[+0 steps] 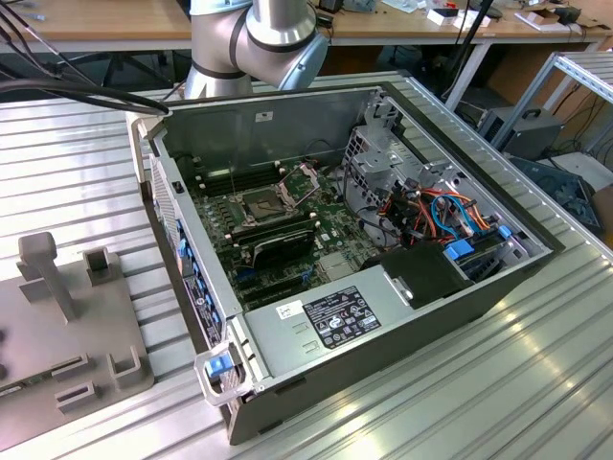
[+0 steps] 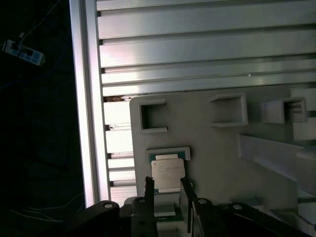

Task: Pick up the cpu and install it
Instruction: 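Pick up the cpu and move it towards the insertion slot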

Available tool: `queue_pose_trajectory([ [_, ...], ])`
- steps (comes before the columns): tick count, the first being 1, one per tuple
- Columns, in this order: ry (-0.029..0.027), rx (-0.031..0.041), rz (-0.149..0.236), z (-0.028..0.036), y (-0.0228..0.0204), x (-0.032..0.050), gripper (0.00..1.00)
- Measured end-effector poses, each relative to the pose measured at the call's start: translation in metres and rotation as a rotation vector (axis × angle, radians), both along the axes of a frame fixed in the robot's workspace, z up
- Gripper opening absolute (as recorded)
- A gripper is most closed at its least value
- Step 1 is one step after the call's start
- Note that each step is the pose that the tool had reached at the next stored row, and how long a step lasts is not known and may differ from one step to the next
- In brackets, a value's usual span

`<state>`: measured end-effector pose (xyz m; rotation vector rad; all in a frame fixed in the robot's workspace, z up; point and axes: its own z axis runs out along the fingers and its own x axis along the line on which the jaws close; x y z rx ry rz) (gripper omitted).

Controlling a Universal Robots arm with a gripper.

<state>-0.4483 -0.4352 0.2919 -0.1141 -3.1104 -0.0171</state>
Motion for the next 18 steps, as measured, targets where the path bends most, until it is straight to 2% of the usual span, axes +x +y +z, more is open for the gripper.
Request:
queue_pose_trajectory([
  [2,0.0000,0.0000,0.000,0.0000,0.0000,0.0000,0.48],
  [3,0.0000,0.0000,0.000,0.0000,0.0000,0.0000,0.48],
  [4,0.0000,0.0000,0.000,0.0000,0.0000,0.0000,0.54],
  [6,0.0000,0.0000,0.000,-0.0001,0.0000,0.0000,0.54],
  [9,-0.0001,0.0000,0.000,-0.0037,0.0000,0.0000,0.54],
  [15,0.0000,0.0000,0.000,-0.0154,0.0000,0.0000,0.54],
  [18,-0.0001,0.0000,0.000,-0.0186,0.0000,0.0000,0.54],
])
